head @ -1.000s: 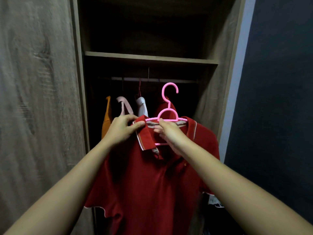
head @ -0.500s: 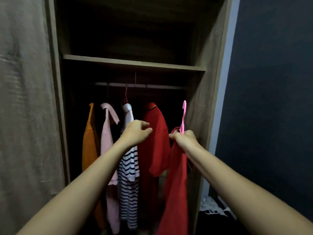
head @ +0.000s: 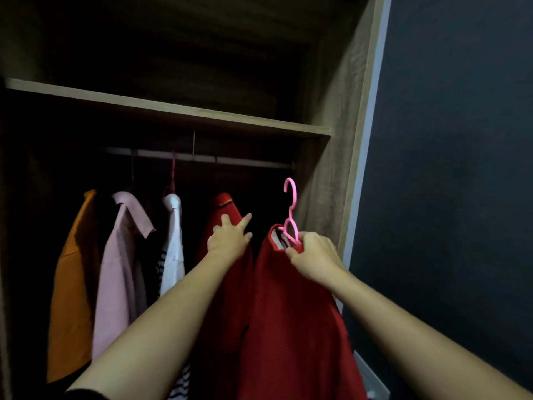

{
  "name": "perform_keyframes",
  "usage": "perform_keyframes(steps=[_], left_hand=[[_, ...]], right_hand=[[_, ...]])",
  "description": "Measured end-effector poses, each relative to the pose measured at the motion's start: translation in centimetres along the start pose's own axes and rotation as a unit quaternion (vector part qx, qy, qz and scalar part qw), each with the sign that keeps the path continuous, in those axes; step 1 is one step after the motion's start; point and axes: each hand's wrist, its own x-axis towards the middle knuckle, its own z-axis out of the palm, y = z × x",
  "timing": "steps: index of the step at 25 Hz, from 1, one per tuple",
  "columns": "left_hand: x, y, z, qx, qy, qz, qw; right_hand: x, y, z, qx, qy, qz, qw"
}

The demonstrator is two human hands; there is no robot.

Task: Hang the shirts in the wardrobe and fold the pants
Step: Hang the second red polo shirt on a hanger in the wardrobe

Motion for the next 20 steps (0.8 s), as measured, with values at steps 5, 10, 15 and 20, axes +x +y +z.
perform_keyframes(steps=[5,10,15,20], left_hand=[[2.0,-1.0,1.7,0.018,0.135,0.000,0.991],[2.4,-1.8,2.8,-0.063,0.160,0.035,0.985],[3.1,-1.7,3.3,-0.051,0.181,0.044,0.981],[3.9,-1.6,3.5,-0.066,0.203,0.074,0.974]], right_hand=[[6.7,1.1,1.9,-0.092,0.018,-0.064,0.994],[12.7,0.5,3.4,-0.179,0.016,-0.109,0.978],[18.8,-0.4,3.8,-0.219,0.022,-0.117,0.969],[22.8,-1.8,5.1,-0.219,0.016,-0.114,0.969]])
